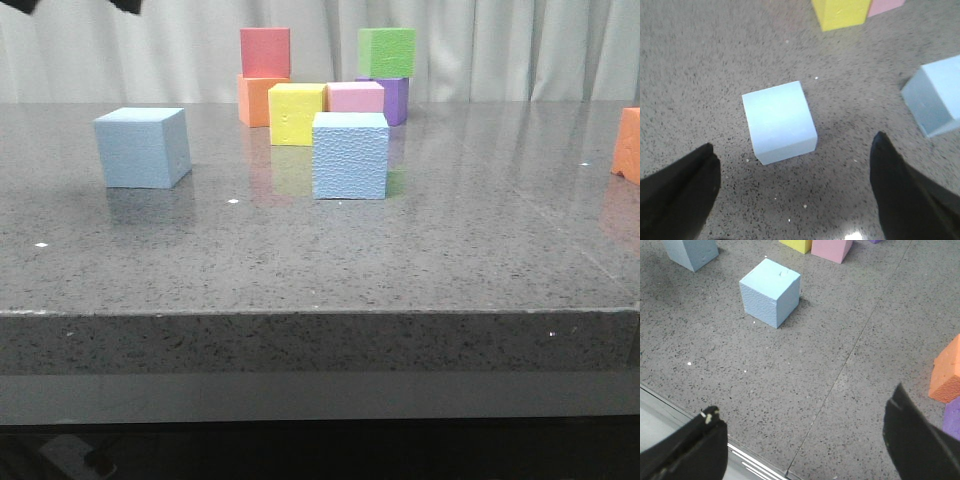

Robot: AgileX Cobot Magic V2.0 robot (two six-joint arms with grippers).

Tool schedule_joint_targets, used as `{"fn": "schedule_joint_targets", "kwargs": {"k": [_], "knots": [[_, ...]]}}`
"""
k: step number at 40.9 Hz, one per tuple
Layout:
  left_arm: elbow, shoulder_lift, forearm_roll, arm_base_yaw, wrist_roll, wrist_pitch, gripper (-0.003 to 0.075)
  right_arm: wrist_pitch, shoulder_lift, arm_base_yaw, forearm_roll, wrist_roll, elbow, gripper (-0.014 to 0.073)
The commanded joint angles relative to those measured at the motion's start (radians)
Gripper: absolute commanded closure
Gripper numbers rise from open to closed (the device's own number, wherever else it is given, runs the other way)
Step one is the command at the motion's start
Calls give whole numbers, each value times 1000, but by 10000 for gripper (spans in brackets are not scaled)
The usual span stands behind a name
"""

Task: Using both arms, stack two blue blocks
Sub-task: 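Open the left gripper and grasp the other light-blue cube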

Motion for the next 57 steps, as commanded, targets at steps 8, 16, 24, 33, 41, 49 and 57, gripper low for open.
{"fn": "schedule_joint_targets", "kwargs": {"k": [8,16,24,33,41,49,57], "knots": [[-253,184,40,-9,-83,89,122,-71,-6,-5,10,-9,-28,-43],[-344,295,92,-9,-149,113,122,-71,-6,-5,10,-9,-28,-43],[-355,362,104,-9,-202,108,122,-71,-6,-5,10,-9,-28,11],[-355,411,107,-5,-210,106,133,-71,-6,-5,10,-9,-28,11],[-355,414,85,-5,-210,108,272,-71,-6,-5,10,-9,-28,11],[-365,410,77,-5,-187,129,277,-71,-6,-5,10,-9,-28,11],[-470,410,-59,-15,136,242,279,-71,-6,-5,10,-9,-28,11]]}}
